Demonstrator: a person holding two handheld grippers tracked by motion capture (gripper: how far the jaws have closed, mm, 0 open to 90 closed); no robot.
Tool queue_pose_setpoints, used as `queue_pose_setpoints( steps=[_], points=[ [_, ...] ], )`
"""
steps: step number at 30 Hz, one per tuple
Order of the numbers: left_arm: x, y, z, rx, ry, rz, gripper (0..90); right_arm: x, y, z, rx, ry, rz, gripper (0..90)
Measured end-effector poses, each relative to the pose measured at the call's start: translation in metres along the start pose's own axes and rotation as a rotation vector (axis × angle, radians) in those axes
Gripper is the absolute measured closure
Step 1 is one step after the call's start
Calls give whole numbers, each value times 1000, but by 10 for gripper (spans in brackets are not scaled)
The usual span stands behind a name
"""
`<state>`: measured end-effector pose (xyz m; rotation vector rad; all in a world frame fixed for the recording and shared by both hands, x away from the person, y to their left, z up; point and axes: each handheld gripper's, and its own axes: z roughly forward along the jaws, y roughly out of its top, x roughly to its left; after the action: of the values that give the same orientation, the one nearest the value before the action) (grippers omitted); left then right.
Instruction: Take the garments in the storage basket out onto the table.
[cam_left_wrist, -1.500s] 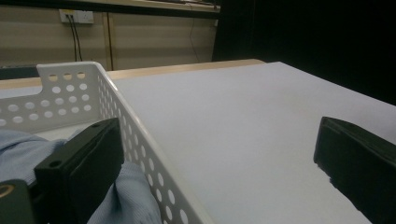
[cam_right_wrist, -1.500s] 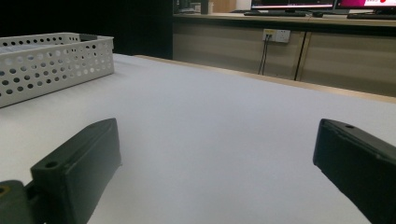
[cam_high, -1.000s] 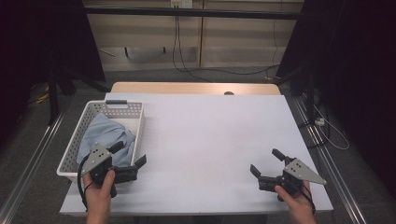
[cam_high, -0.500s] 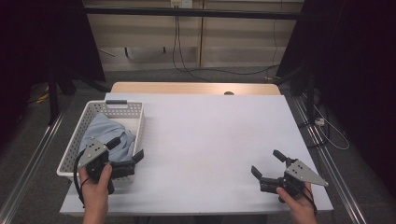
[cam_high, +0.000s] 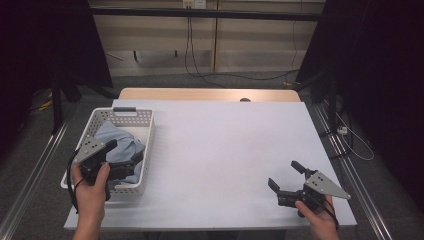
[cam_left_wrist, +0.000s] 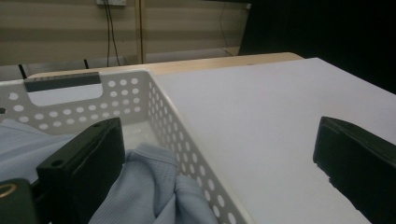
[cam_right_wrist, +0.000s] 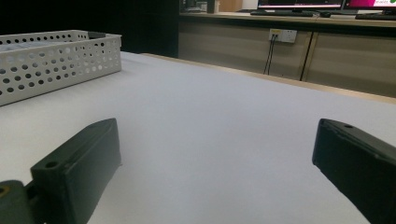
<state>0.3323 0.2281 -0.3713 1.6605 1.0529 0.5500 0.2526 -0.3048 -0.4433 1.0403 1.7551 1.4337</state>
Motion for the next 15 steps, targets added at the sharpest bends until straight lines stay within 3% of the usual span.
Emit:
queue_pose_setpoints(
  steps=[15],
  points=[
    [19, 11, 8, 21, 46, -41, 25, -1, -1, -2, 3, -1, 4, 4]
  ],
)
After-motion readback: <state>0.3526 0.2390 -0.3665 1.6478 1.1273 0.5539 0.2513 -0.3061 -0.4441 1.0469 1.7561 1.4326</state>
